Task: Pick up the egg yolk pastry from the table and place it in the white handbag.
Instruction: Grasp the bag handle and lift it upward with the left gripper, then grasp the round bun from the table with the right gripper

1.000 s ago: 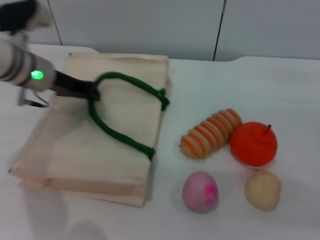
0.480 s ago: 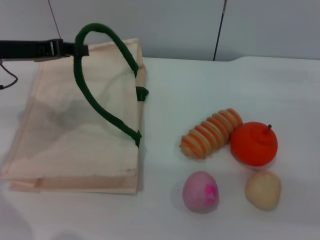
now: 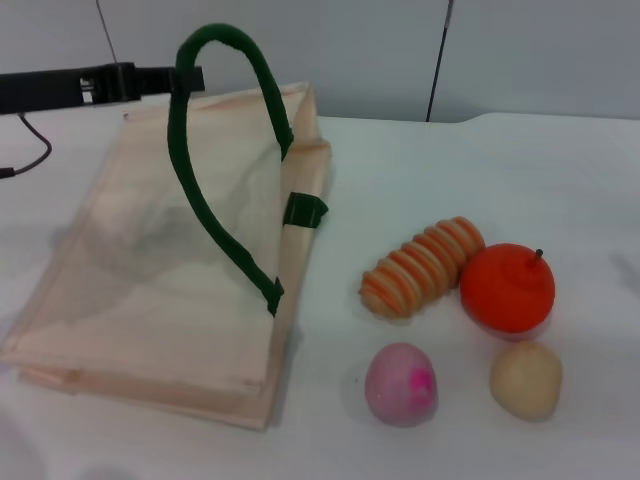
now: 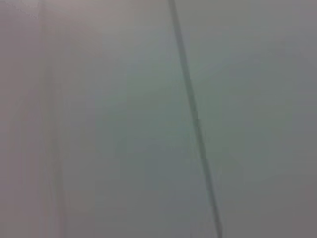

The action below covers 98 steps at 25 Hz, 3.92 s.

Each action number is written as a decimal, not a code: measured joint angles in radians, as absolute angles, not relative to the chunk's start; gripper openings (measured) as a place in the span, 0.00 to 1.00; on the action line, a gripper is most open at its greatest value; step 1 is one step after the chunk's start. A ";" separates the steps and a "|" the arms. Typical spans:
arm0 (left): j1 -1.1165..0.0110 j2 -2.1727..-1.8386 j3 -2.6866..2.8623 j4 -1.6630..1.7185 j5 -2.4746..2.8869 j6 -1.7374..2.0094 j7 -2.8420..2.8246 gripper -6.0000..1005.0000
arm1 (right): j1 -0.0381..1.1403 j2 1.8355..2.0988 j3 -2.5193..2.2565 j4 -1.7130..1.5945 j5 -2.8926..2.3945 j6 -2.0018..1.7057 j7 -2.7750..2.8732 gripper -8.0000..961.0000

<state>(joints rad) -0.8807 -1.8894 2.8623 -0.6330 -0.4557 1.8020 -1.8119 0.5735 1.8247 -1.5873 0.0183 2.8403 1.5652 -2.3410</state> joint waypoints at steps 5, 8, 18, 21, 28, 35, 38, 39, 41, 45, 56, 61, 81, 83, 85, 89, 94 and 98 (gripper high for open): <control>-0.849 -1.882 2.862 -0.630 -0.543 1.853 -1.787 0.14 | 0.577 1.776 -1.755 0.049 2.840 1.601 -2.238 0.89; -0.824 -1.873 2.862 -0.630 -0.590 1.865 -1.787 0.14 | 0.605 1.765 -1.868 0.099 2.841 1.631 -2.200 0.89; -0.798 -1.864 2.861 -0.636 -0.624 1.859 -1.796 0.15 | 0.849 1.889 -2.169 0.639 2.855 1.769 -2.185 0.89; -0.796 -1.863 2.861 -0.636 -0.626 1.859 -1.801 0.15 | 0.889 1.931 -2.218 0.774 2.864 1.834 -2.204 0.89; -0.793 -1.860 2.861 -0.636 -0.639 1.857 -1.806 0.15 | 0.920 2.002 -2.280 0.892 2.870 1.845 -2.206 0.89; -0.789 -1.856 2.861 -0.635 -0.654 1.857 -1.807 0.15 | 0.946 2.022 -2.305 0.921 2.807 1.845 -2.199 0.89; -0.787 -1.855 2.861 -0.636 -0.657 1.857 -1.808 0.15 | 0.953 2.022 -2.305 0.921 2.754 1.845 -2.197 0.89; -0.786 -1.855 2.861 -0.636 -0.660 1.857 -1.808 0.15 | 0.954 2.023 -2.305 0.919 2.742 1.845 -2.196 0.89; -0.784 -1.855 2.861 -0.636 -0.670 1.858 -1.809 0.15 | 0.957 2.023 -2.304 0.912 2.720 1.842 -2.194 0.89; -0.778 -1.854 2.861 -0.637 -0.683 1.858 -1.809 0.16 | 0.973 2.030 -2.299 0.866 2.695 1.798 -2.185 0.89; -0.769 -1.855 2.861 -0.637 -0.683 1.846 -1.807 0.16 | 0.987 2.032 -2.299 0.728 2.595 1.626 -2.108 0.89; -0.768 -1.855 2.861 -0.637 -0.683 1.845 -1.807 0.16 | 0.991 2.033 -2.304 0.713 2.573 1.577 -2.083 0.90; -0.767 -1.855 2.861 -0.637 -0.683 1.844 -1.808 0.17 | 1.004 2.037 -2.296 0.719 2.549 1.567 -2.082 0.83; -0.767 -1.855 2.861 -0.637 -0.683 1.844 -1.808 0.17 | 1.005 2.037 -2.297 0.720 2.549 1.568 -2.082 0.80; -0.767 -1.855 2.861 -0.637 -0.683 1.844 -1.808 0.17 | 1.007 2.037 -2.299 0.721 2.549 1.568 -2.082 0.78; -0.767 -1.855 2.861 -0.637 -0.683 1.844 -1.808 0.17 | 1.013 2.037 -2.300 0.724 2.548 1.569 -2.080 0.74; -0.767 -1.855 2.861 -0.634 -0.683 1.844 -1.811 0.17 | 1.016 2.037 -2.298 0.724 2.529 1.570 -2.080 0.71; -0.767 -1.855 2.861 -0.634 -0.683 1.844 -1.815 0.18 | 1.019 2.037 -2.298 0.724 2.521 1.569 -2.080 0.70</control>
<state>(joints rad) -0.7670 -1.8546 2.8608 -0.6336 -0.6826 1.8439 -1.8149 1.0192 2.0370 -2.2978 0.7239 2.5211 1.5693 -2.0803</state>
